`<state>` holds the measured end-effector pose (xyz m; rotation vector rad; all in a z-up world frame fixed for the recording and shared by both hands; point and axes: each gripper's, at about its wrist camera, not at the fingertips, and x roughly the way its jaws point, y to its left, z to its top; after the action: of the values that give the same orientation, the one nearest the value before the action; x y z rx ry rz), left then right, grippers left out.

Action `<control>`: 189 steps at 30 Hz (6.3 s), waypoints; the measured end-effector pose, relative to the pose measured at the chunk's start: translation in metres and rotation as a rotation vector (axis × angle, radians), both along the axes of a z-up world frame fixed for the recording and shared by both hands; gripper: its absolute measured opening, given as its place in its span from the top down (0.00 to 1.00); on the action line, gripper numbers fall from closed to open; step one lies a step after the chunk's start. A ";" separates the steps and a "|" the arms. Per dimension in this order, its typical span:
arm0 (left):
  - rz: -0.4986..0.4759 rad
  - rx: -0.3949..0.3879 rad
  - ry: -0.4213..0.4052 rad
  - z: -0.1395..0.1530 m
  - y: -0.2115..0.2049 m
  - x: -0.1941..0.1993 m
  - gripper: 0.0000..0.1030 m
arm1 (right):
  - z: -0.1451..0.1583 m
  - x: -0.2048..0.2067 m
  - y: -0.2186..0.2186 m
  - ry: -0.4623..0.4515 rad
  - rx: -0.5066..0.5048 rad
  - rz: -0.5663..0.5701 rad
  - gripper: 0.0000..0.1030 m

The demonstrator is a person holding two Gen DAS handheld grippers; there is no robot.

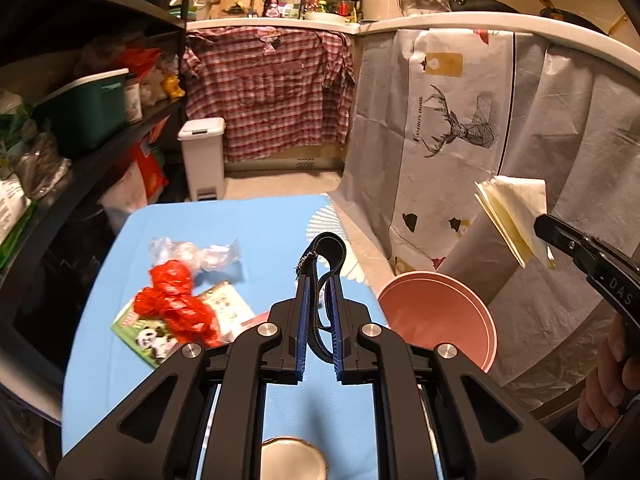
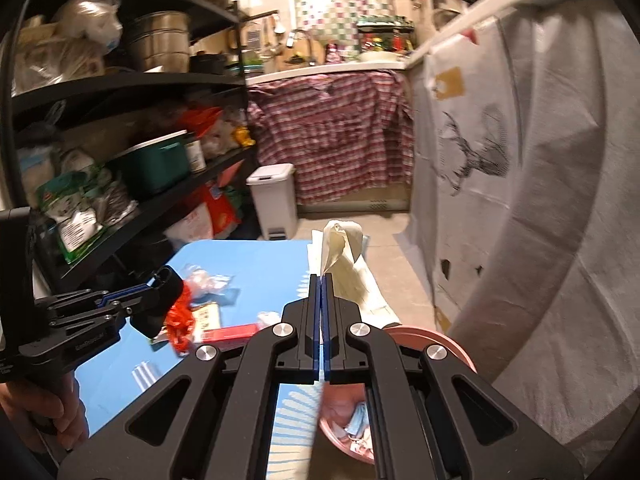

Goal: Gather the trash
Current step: 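Carry the band with the left tool over the bin and open while the right tool drops the napkin, then move the left tool to the red plastic bag while the right tool approaches the crumpled tissue, then grasp the red plastic bag with the left tool while the right tool grasps the crumpled tissue, then lift the red bag with the left tool while the right tool lifts the tissue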

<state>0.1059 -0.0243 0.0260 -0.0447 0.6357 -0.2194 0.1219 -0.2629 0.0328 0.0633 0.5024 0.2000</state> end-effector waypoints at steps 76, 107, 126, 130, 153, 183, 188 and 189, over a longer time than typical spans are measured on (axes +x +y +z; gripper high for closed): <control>-0.051 0.084 -0.029 -0.034 -0.019 0.033 0.59 | -0.039 0.022 -0.026 -0.014 -0.078 -0.190 0.54; 0.250 0.036 0.120 -0.078 0.124 0.074 0.59 | -0.107 0.112 0.126 0.196 -0.047 0.133 0.70; 0.251 -0.044 0.191 -0.107 0.132 0.107 0.50 | -0.170 0.170 0.145 0.384 -0.086 0.165 0.70; 0.251 -0.052 0.188 -0.104 0.128 0.108 0.45 | -0.170 0.168 0.146 0.388 -0.088 0.169 0.70; 0.284 -0.016 0.230 -0.117 0.106 0.125 0.37 | -0.158 0.162 0.139 0.364 -0.076 0.180 0.94; 0.221 0.010 0.114 -0.071 0.107 0.078 0.61 | -0.090 0.114 0.133 0.200 -0.060 0.205 0.94; 0.212 0.013 0.076 -0.055 0.102 0.063 0.61 | -0.066 0.092 0.126 0.146 -0.050 0.192 0.94; 0.209 0.013 0.067 -0.052 0.100 0.060 0.61 | -0.062 0.088 0.125 0.136 -0.048 0.189 0.94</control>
<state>0.1655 0.0761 -0.0260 -0.1053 0.6945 -0.0120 0.2096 -0.1378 -0.0290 -0.0177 0.6488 0.3704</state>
